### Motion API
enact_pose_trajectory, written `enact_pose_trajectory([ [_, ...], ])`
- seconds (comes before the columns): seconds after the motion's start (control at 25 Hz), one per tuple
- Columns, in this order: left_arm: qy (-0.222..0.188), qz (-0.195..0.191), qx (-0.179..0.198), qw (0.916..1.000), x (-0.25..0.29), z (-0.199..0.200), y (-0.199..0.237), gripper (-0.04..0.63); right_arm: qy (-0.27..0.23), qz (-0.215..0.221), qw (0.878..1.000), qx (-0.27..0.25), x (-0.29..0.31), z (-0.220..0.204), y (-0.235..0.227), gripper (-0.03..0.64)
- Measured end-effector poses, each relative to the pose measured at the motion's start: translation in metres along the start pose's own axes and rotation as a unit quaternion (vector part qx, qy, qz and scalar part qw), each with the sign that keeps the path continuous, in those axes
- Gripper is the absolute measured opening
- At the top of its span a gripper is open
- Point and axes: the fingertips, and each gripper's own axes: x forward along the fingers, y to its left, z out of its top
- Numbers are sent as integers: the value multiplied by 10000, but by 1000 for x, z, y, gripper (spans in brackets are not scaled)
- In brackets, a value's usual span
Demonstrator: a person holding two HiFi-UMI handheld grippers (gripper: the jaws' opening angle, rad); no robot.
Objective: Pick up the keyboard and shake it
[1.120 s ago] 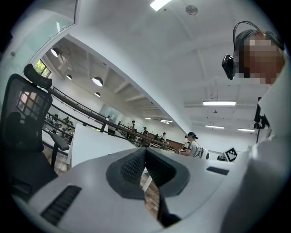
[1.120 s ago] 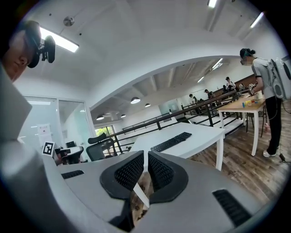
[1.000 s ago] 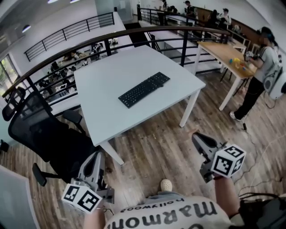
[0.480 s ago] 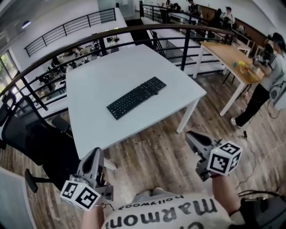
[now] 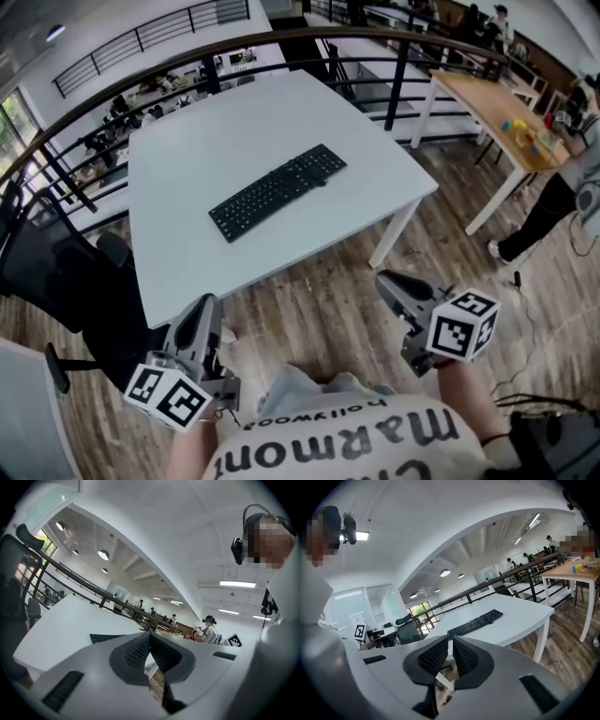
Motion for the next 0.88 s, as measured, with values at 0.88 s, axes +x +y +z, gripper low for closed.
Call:
enact_pose_trajectory([
  [0.88, 678, 56, -491, 9965, 97, -15, 73, 2, 590, 186, 9968, 500, 125, 27, -43, 52],
])
